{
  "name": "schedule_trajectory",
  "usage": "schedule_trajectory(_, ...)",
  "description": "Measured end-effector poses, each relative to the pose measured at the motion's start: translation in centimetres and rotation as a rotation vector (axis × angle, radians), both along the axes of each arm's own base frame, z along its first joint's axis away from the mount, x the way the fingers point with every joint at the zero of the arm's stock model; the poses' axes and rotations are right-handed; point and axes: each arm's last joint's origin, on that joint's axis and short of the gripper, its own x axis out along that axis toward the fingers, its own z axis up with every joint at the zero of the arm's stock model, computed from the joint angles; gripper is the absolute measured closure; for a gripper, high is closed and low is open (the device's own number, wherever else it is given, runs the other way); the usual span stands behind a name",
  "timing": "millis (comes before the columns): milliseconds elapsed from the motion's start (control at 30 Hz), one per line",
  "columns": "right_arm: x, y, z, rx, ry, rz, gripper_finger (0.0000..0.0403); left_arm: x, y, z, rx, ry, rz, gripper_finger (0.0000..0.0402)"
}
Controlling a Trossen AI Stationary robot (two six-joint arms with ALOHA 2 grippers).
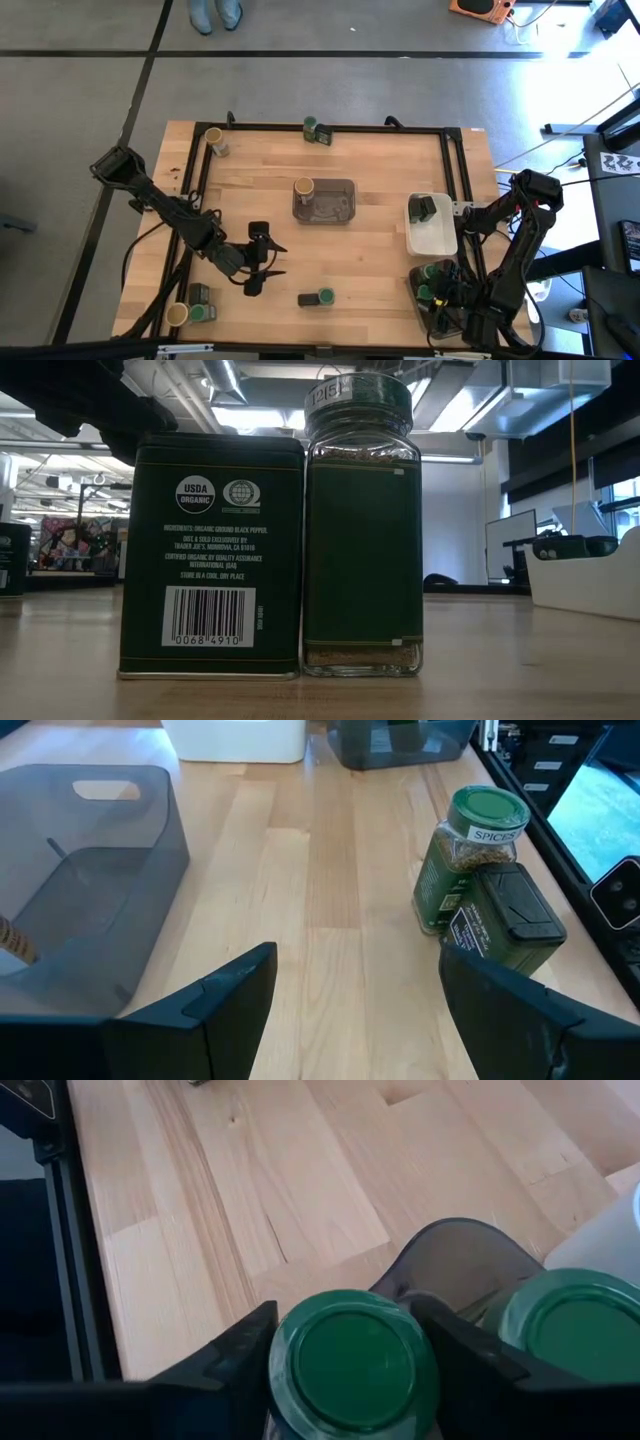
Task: Sort spices by type
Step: Put the top left green seasoning bottle into the bottom black bin
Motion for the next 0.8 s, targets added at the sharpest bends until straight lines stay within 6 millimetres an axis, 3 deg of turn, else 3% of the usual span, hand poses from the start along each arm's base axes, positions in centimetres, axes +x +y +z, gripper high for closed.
schedule_trajectory(800, 0.29, -0.48, -0.23, -0.155, -0.157, -0.007, 0.0187, 0.0, 0.0, 0.0, 0.018, 0.0, -0.009, 0.0126)
